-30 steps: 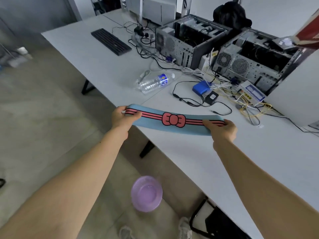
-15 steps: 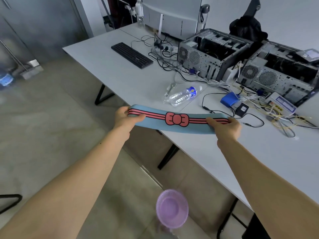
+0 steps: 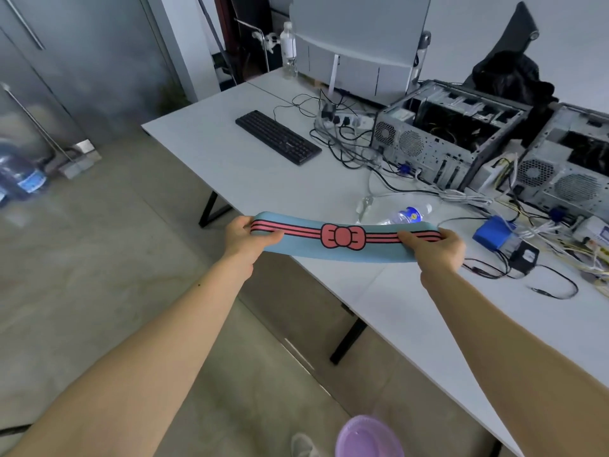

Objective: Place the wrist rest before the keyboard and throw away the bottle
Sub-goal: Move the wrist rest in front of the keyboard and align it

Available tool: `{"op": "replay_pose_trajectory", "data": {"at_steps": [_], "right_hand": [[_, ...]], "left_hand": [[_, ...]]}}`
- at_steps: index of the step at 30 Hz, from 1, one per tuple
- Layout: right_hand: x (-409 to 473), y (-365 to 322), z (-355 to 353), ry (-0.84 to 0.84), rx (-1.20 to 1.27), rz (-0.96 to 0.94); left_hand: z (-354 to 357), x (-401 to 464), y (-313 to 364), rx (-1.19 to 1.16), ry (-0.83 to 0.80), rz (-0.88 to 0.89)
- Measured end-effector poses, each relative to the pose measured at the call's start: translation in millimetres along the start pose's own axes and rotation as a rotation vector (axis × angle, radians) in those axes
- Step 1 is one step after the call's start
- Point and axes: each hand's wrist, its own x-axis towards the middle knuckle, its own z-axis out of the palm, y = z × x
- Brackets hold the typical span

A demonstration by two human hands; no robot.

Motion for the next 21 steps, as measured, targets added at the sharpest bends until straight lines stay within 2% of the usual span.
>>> {"op": "replay_pose_trajectory", "data": {"at_steps": [8,21], "right_hand": [[9,-32,87,-0.022,0.023,0.001],[-5,-65,232,0.105,0.073,0.038]], "left_hand": [[-34,83,17,0.024,0.002,-0.007],[-105,247,54,0.072,-0.109,0.031]]}}
